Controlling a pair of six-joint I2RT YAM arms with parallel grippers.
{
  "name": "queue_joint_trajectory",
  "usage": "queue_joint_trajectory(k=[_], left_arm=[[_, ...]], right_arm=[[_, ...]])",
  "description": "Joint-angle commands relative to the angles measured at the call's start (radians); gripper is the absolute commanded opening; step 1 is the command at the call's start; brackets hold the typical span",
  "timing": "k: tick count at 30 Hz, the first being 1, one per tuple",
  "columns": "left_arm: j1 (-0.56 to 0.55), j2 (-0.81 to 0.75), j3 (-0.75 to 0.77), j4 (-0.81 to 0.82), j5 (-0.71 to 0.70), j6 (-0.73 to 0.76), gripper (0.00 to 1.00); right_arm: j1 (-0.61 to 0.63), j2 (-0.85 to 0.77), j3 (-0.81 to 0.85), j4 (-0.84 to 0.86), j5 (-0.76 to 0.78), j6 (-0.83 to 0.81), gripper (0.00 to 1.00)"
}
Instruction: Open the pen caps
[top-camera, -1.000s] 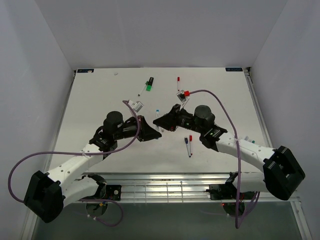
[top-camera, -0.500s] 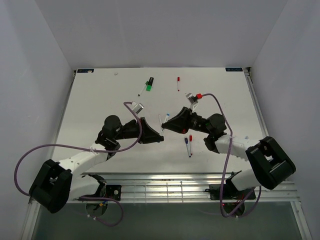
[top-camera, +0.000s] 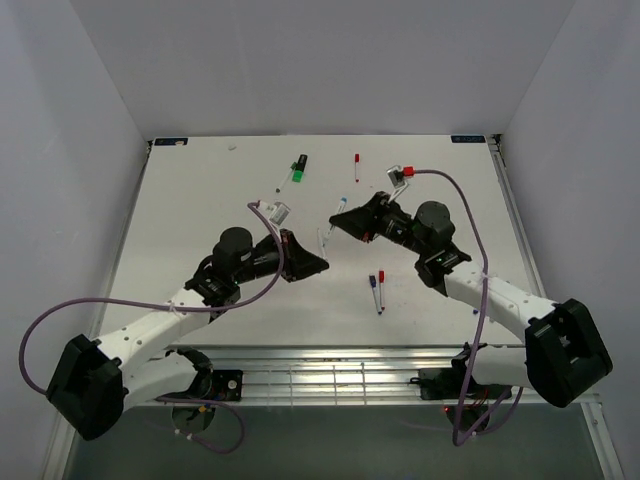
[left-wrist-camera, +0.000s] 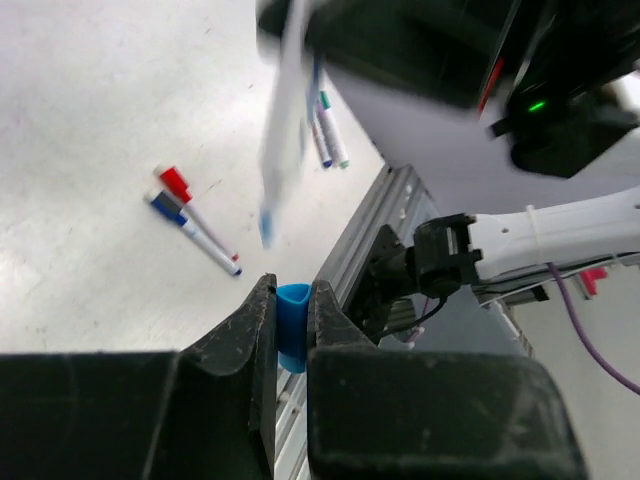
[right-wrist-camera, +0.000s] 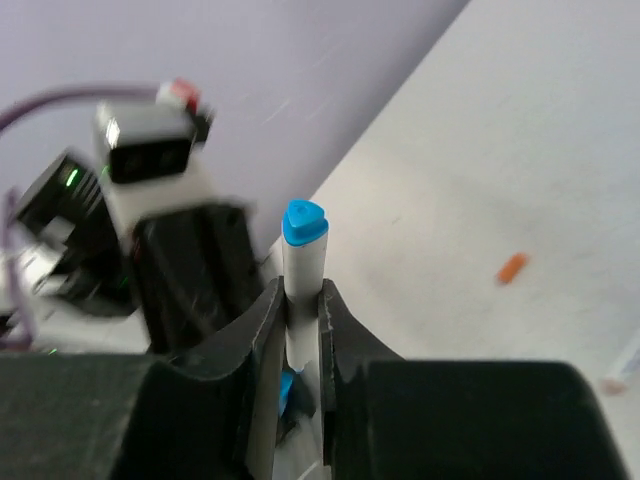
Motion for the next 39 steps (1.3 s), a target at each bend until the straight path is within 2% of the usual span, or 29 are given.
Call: queue_joint_trajectory(k=[1, 5, 8, 10, 11, 12, 15, 19, 25, 32, 39], left_arm=[[-0.1, -0.079, 0.001, -0.28, -0.263, 0.109, 0.0], [-0.142, -0.071, 0.035, -0.379, -0.4, 0.14, 0.0], [-0.16, -0.074, 0.037, -0.416, -0.493, 0.143, 0.0], [-0.159, -0.082, 0.044, -0.511, -0.631, 0.076, 0.0], [-0.157, -0.073, 0.058, -0.554, -0.756, 0.062, 0.0], [-0.156, -0.057, 0.102, -0.656, -0.813, 0.048, 0.0], [-0.113, 0.041, 0.173, -0.776, -0.906, 0.037, 0.0], [0.045, 0.157, 0.238, -0.798, -0.845, 0.039, 0.0], [0.148, 0.257, 0.261, -0.732, -0.813, 0.097, 0.0], [0.185, 0.394, 0.288, -0.639, -0.742, 0.146, 0.0], [0.225, 0.481, 0.3, -0.584, -0.702, 0.168, 0.02]], right_arm=[[-0.044, -0.058, 0.144, -0.332, 0.435, -0.228, 0.08], [-0.022, -0.018, 0.279, -0.483, 0.492, -0.289, 0.08], [-0.019, 0.028, 0.323, -0.555, 0.478, -0.306, 0.08], [-0.017, 0.059, 0.366, -0.615, 0.455, -0.315, 0.08], [-0.017, 0.1, 0.385, -0.679, 0.446, -0.326, 0.08], [-0.019, 0.124, 0.426, -0.716, 0.412, -0.34, 0.08], [-0.017, 0.249, 0.504, -0.875, 0.354, -0.409, 0.08], [-0.017, 0.353, 0.56, -0.939, 0.334, -0.46, 0.08], [-0.025, 0.474, 0.627, -0.978, 0.295, -0.513, 0.08], [-0.05, 0.62, 0.698, -0.979, 0.243, -0.541, 0.08], [-0.077, 0.697, 0.725, -0.978, 0.203, -0.561, 0.08]])
